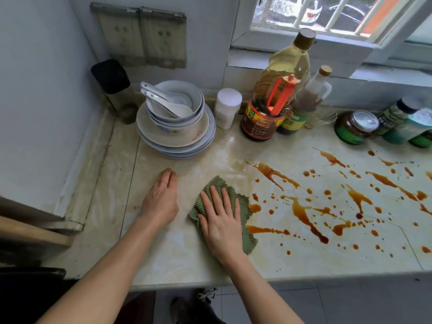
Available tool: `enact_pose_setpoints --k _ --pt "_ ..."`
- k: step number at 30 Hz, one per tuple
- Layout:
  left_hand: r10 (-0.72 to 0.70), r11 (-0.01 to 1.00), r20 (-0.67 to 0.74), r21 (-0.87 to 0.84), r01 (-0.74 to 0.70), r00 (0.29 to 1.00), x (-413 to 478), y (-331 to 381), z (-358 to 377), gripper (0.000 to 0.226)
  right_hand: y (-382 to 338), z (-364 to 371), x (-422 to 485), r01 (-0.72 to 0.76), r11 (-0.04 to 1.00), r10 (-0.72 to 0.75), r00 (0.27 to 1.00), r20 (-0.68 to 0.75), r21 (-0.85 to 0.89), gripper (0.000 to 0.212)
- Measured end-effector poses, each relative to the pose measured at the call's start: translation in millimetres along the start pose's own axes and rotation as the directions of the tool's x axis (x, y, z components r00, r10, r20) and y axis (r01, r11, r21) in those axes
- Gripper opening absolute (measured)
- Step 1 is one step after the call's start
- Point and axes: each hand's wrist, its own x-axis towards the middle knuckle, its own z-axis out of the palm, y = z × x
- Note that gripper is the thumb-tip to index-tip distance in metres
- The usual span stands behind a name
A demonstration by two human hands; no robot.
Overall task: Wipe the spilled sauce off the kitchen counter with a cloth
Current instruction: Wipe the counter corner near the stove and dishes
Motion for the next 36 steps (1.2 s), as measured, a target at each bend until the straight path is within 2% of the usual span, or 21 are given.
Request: enact_pose_setpoints --k 6,9,12,15,19,23,28,32,36 --pt "-0.035 0.997 0.024 -0.074 0.037 0.999 -9 4 -6 0.067 41 -3 3 -0.126 0.992 0.126 0.991 -0.042 0.003 0.056" --pt "0.037 0.993 -0.009 -0.110 -0.038 0.999 -25 12 -1 0.068 34 -6 5 -0.141 0.985 0.147 0.988 -0.056 0.101 0.054" --pt "0.131 0.986 -0.042 -0.099 -0.135 0.990 -37 20 11 0.067 10 -4 -7 -0.048 0.983 0.057 0.997 -0.049 0.175 0.063" --pt "0.173 0.979 -0.058 -0.096 -0.178 0.983 -44 31 22 0.064 -2 3 -25 0.067 0.984 -0.061 0.997 -0.041 0.166 0.057" --pt "0.185 0.979 -0.045 -0.072 -0.188 0.982 -54 35 33 0.064 30 -1 -41 0.144 0.983 -0.139 0.989 -0.053 0.114 0.053" --pt "0.187 0.980 -0.021 -0.069 -0.188 0.982 -60 32 37 0.072 71 -9 -46 0.012 0.998 -0.007 0.998 -0.070 0.069 0.053" --pt "0.169 0.983 -0.016 -0.075 -0.170 0.985 -59 34 37 0.073 53 -8 -45 -0.127 0.986 0.135 0.988 -0.074 0.106 0.060" --pt "0.178 0.981 -0.014 -0.073 -0.178 0.984 -58 34 38 0.072 30 0 -60 -0.036 0.995 0.043 0.997 -0.069 0.098 0.063" --pt "0.184 0.980 -0.024 -0.065 -0.185 0.983 -59 31 40 0.075 46 -1 -73 0.101 0.992 -0.097 0.994 -0.056 0.073 0.061"
